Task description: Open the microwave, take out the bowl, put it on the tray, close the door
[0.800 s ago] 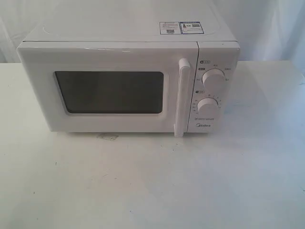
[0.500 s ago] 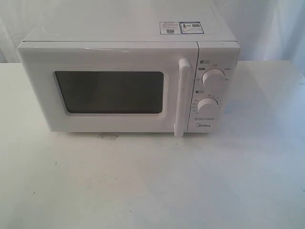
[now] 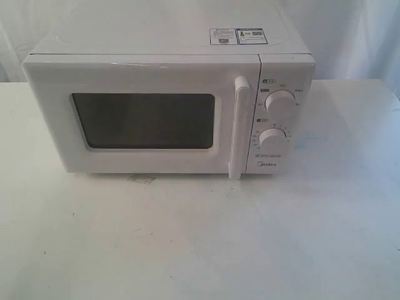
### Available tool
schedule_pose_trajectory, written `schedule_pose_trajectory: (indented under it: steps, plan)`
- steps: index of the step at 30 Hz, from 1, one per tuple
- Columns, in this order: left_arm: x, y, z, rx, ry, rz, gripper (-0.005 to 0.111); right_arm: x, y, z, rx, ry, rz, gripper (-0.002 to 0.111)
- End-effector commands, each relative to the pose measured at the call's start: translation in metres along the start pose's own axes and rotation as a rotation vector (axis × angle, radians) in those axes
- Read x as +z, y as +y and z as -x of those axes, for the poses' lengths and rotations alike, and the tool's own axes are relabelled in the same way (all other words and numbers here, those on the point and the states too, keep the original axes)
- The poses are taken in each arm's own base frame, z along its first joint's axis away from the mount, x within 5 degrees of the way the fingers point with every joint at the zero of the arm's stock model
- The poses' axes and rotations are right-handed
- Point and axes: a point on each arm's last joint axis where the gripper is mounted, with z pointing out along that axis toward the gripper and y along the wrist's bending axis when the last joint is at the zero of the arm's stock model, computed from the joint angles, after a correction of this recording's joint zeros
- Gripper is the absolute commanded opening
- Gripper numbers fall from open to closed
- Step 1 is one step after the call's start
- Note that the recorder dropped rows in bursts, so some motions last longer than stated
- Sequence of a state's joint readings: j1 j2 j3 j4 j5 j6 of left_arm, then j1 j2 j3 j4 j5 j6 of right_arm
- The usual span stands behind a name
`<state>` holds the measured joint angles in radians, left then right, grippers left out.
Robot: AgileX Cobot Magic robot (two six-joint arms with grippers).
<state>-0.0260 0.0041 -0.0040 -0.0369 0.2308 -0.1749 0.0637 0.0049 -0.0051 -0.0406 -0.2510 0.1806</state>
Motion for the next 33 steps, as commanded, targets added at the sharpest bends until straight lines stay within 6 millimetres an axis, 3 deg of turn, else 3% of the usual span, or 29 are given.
schedule_pose_trajectory:
  steps: [1, 3, 7, 9, 11, 16, 19, 23, 27, 30, 33]
  plan:
    - [0.000, 0.000, -0.001, -0.005, 0.000, 0.001, 0.000, -0.011, 0.008, 0.042, 0.009, -0.484, 0.088, 0.000]
    - [0.000, 0.000, -0.001, -0.005, 0.000, 0.001, 0.000, -0.013, 0.011, 0.063, 0.027, -0.569, 0.108, 0.000]
    - [0.000, 0.000, -0.001, -0.005, 0.000, 0.001, 0.000, -0.009, 0.017, 0.110, 0.025, -0.580, 0.104, 0.000]
    - [0.000, 0.000, -0.001, -0.005, 0.000, 0.001, 0.000, 0.006, 0.019, 0.126, 0.014, -0.456, 0.082, 0.000]
    - [0.000, 0.000, -0.001, -0.005, 0.000, 0.001, 0.000, 0.025, 0.018, 0.128, 0.026, -0.271, 0.045, 0.000]
    - [0.000, 0.000, -0.001, -0.005, 0.000, 0.001, 0.000, 0.067, 0.013, 0.105, 0.094, 0.204, -0.059, 0.000]
    - [0.000, 0.000, -0.001, -0.005, 0.000, 0.001, 0.000, 0.087, 0.009, 0.077, 0.144, 0.447, -0.108, 0.000]
    - [0.000, 0.000, -0.001, -0.005, 0.000, 0.001, 0.000, 0.107, 0.007, 0.053, 0.218, 0.581, -0.139, 0.000]
    - [0.000, 0.000, -0.001, -0.005, 0.000, 0.001, 0.000, 0.113, 0.010, 0.035, 0.341, 0.711, -0.156, 0.000]
    - [0.000, 0.000, -0.001, -0.005, 0.000, 0.001, 0.000, 0.117, 0.017, 0.022, 0.221, 0.805, -0.040, 0.000]
    - [0.000, 0.000, -0.001, -0.005, 0.000, 0.001, 0.000, 0.123, 0.033, 0.016, 0.238, 0.835, 0.122, 0.000]
